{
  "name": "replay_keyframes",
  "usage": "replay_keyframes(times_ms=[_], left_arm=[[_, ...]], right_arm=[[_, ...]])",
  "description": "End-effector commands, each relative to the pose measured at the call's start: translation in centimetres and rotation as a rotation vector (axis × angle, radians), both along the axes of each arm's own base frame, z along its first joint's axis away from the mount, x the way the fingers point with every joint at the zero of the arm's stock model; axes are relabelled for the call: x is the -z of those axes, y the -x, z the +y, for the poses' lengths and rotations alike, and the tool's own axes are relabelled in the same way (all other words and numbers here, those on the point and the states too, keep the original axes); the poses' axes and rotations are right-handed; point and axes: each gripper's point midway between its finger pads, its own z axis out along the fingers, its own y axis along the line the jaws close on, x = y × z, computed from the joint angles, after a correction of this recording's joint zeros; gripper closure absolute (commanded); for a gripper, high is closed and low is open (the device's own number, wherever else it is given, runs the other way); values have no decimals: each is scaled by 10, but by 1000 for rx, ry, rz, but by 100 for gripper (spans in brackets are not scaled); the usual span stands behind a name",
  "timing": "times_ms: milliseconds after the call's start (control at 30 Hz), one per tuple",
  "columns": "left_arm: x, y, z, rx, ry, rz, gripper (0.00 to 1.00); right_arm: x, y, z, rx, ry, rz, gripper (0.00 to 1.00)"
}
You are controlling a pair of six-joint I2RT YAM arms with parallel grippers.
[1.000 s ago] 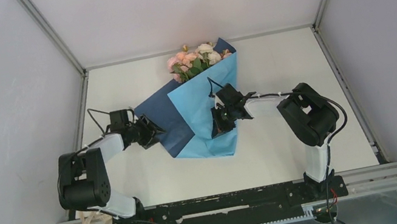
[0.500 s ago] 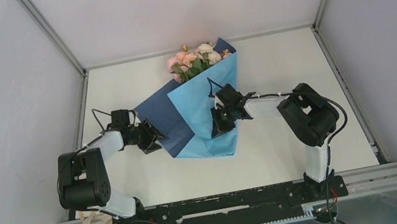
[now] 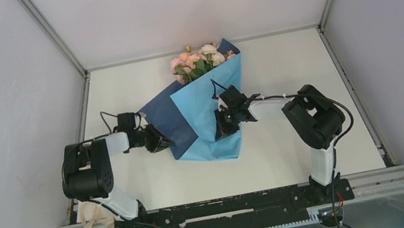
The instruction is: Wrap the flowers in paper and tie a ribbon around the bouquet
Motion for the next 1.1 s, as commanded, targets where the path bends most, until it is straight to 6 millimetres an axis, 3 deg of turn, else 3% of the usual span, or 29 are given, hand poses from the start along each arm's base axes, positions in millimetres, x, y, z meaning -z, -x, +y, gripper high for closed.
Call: replay_keyframes(times_ms=[0,100,167,300,500,600,700,900,1067], left_arm=[[5,9,15,-18,-117,-45,90],[-19,1,12,9,-116,-116,99],[-46,-10,-1,75,-89,-201,100],[-106,-20,-52,345,-49,-398,100],[-156,1,-127,699,-97,-591,100],[-159,17,-165,863,-98,-618,100],[-145,24,-184,941,-110,-618,100],[-104,7,-186,1000,-223,-639,100],[-87,15,-186,1061,-205,-649,100]], right_arm=[[1,3,3,5,7,-8,100],[2,1,4,13,3,-7,100],[4,1,4,24,3,4,100],[18,0,3,84,-16,66,100],[20,-7,6,178,-112,109,100],[16,-7,11,195,-155,123,100],[8,-14,13,235,-219,125,100],[-20,-26,7,317,-296,89,100],[-53,-37,-14,420,-336,15,99]])
